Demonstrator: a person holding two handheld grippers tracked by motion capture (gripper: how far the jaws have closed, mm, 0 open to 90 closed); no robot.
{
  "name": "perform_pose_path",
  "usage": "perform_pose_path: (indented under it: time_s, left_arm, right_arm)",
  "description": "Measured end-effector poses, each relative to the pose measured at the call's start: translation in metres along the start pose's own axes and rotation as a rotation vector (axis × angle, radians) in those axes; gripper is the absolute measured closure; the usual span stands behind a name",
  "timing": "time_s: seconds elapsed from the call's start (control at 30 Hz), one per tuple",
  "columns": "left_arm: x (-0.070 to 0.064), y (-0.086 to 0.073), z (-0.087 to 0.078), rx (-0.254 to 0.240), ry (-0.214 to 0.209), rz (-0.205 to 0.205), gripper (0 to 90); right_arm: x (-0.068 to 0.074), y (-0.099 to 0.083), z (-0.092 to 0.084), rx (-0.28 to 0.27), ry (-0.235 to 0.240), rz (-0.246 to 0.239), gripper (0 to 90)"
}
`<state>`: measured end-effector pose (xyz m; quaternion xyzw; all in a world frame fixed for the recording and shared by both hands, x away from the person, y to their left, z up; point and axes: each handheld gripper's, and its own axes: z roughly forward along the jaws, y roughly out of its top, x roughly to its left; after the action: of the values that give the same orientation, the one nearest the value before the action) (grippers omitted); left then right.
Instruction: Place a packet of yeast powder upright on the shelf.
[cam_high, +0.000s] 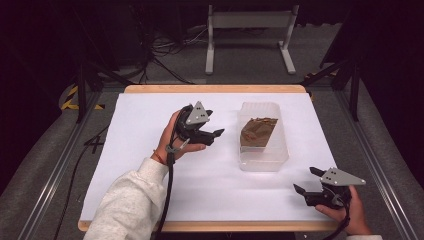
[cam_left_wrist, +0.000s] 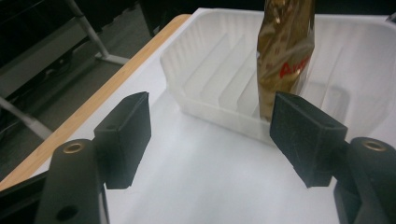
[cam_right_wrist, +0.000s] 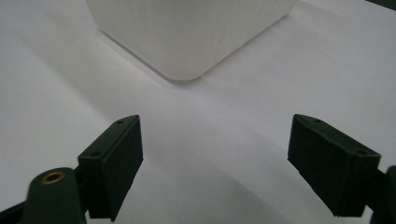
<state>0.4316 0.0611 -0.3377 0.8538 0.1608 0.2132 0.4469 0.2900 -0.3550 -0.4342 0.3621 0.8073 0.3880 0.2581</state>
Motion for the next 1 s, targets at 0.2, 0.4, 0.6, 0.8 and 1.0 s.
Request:
perform_pose_path:
  time_s: [0.2,0.4,0.6,0.8,1.0]
  left_arm:
    - [-0.003,-0.017,-0.01,0.055,0.037,0.017,25.6]
    - [-0.002,-0.033,-0.017,0.114,0.071,0.019,19.3]
    - [-0.003,-0.048,-0.022,0.14,0.082,-0.001,14.9]
    - [-0.006,-0.064,-0.034,0.141,0.099,-0.005,13.5]
    - [-0.009,-0.079,-0.046,0.14,0.119,-0.025,11.8]
  right_arm:
    - [-0.001,-0.001,-0.001,0.001,0.003,0.002,18.5]
    - [-0.001,-0.003,-0.003,0.003,-0.001,0.008,18.5]
    - [-0.001,-0.003,-0.002,0.005,-0.001,0.002,18.5]
    - [0.0,-0.002,-0.002,0.004,-0.001,-0.005,18.5]
    - [0.0,-0.001,-0.001,0.006,-0.001,-0.01,18.5]
